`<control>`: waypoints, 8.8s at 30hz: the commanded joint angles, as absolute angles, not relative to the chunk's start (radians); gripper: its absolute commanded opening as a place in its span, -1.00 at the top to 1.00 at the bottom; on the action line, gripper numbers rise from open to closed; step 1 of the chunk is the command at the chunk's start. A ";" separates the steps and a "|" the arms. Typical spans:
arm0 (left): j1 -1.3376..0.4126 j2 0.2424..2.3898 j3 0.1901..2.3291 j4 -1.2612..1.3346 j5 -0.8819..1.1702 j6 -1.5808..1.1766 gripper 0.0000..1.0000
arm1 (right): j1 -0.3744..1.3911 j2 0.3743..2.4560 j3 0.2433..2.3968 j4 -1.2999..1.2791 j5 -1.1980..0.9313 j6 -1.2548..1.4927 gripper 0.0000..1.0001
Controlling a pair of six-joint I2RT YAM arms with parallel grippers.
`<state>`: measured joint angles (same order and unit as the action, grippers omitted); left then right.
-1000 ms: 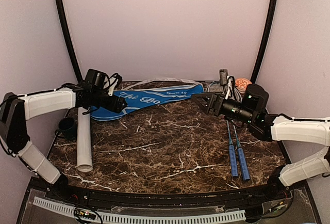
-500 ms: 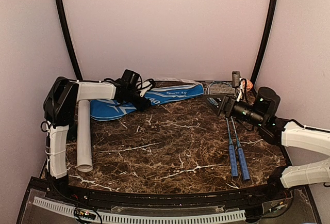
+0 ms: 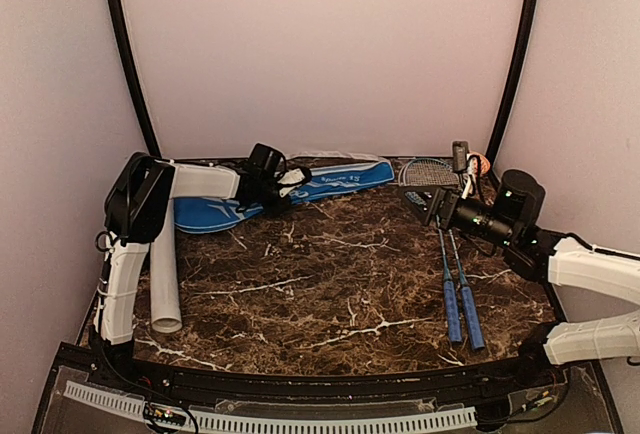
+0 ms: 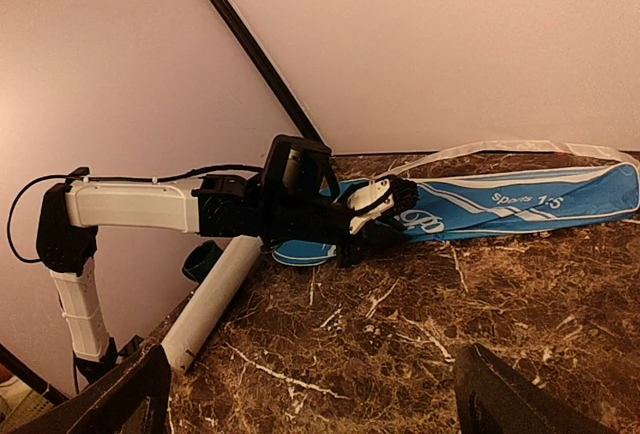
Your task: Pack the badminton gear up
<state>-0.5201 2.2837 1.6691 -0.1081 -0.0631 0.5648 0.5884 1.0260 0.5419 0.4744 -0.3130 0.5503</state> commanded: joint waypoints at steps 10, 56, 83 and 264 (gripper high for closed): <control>-0.523 1.982 1.493 0.122 0.034 0.632 1.00 | 0.575 0.955 0.572 0.422 -0.302 0.520 -0.99; -0.713 1.319 0.886 -0.033 0.025 0.106 -0.50 | 0.570 1.357 0.849 0.070 -0.319 0.281 -0.64; -0.502 1.696 0.832 0.074 0.134 -0.635 -0.39 | 0.572 1.882 0.924 0.218 -0.618 0.371 -0.38; -0.926 2.238 1.669 -0.535 -0.233 -0.315 0.96 | 0.247 1.151 0.636 -0.042 -0.373 0.519 1.00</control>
